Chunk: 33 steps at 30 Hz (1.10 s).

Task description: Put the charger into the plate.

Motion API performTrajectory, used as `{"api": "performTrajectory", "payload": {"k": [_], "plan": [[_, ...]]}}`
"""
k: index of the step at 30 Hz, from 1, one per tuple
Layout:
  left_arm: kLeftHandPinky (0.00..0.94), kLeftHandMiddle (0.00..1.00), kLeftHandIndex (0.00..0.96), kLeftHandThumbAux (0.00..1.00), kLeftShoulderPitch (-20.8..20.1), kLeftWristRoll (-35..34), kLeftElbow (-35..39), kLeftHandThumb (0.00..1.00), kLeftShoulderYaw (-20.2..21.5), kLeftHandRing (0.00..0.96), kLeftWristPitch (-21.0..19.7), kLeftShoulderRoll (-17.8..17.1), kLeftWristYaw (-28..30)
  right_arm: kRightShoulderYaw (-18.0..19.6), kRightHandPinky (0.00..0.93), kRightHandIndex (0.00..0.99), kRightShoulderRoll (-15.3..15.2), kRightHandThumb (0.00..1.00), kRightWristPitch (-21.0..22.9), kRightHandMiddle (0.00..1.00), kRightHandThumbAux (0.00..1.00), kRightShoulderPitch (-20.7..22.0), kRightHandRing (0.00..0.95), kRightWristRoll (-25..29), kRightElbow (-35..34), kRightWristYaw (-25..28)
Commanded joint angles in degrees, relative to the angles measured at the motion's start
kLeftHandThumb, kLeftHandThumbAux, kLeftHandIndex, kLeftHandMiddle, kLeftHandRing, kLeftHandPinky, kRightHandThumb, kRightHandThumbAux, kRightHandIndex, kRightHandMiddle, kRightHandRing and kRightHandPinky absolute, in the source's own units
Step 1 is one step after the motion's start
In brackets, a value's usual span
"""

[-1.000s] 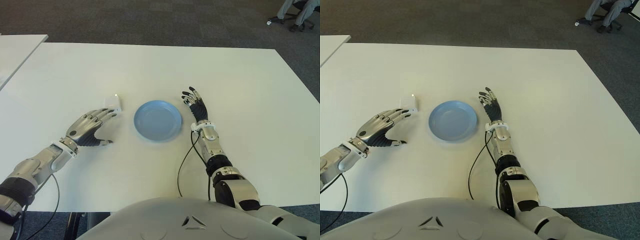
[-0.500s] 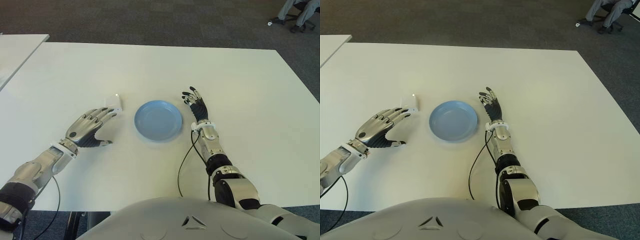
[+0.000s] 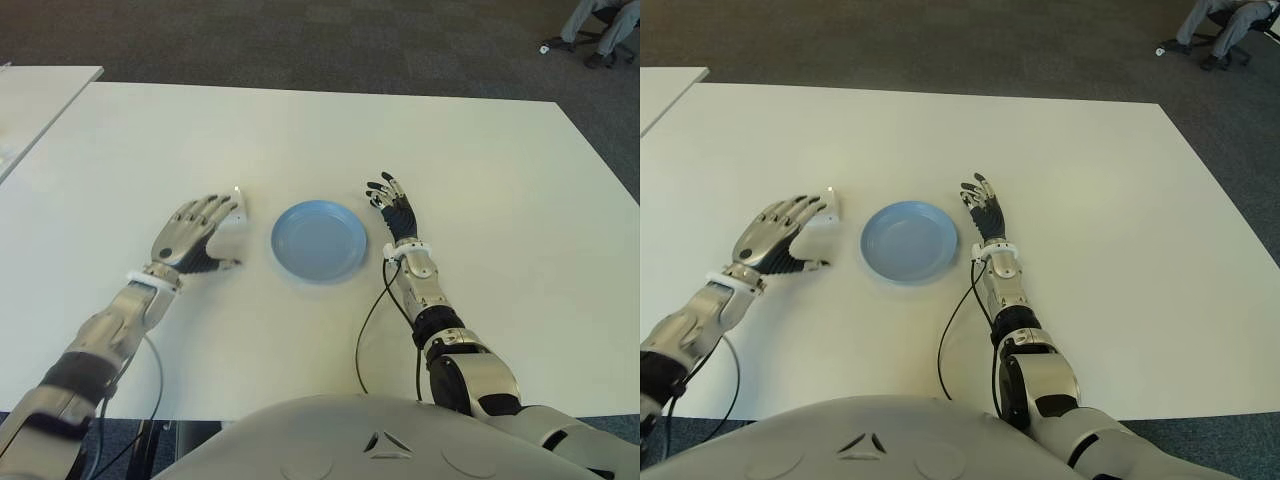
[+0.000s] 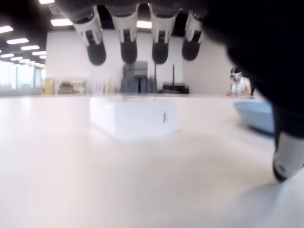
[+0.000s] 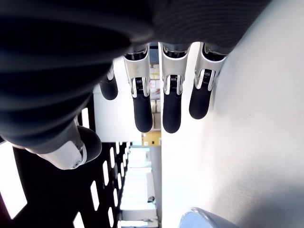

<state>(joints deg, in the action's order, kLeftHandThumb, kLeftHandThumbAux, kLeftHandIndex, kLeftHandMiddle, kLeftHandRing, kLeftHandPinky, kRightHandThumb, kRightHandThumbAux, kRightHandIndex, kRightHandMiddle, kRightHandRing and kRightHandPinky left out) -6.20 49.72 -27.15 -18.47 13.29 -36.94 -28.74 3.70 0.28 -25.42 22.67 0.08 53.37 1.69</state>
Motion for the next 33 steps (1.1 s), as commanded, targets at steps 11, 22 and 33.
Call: {"api": "performTrajectory", "payload": {"k": [11,22,33], "plan": [[0.0,0.0,0.0,0.3,-12.8,0.7,-21.8,0.366,-5.3,0.0,-0.6,6.4,-5.4,0.0,0.214,0.059,0.7,0.0,1.2,0.253,0.571,-2.3,0.242,0.0,2.3,-0.5],[0.0,0.0,0.0,0.259,-15.5,0.9,-26.8,0.37,-7.8,0.0,0.3,7.0,-9.9,0.0,0.215,0.049,0.9,0.0,0.7,0.249,0.573,-2.7,0.239,-0.1,1.8,-1.1],[0.0,0.0,0.0,0.254,-18.2,0.9,-32.7,0.352,-10.4,0.0,0.1,7.8,-10.5,-0.2,0.211,0.052,0.7,0.0,1.0,0.245,0.567,-3.1,0.236,-0.1,0.9,-1.0]]}}
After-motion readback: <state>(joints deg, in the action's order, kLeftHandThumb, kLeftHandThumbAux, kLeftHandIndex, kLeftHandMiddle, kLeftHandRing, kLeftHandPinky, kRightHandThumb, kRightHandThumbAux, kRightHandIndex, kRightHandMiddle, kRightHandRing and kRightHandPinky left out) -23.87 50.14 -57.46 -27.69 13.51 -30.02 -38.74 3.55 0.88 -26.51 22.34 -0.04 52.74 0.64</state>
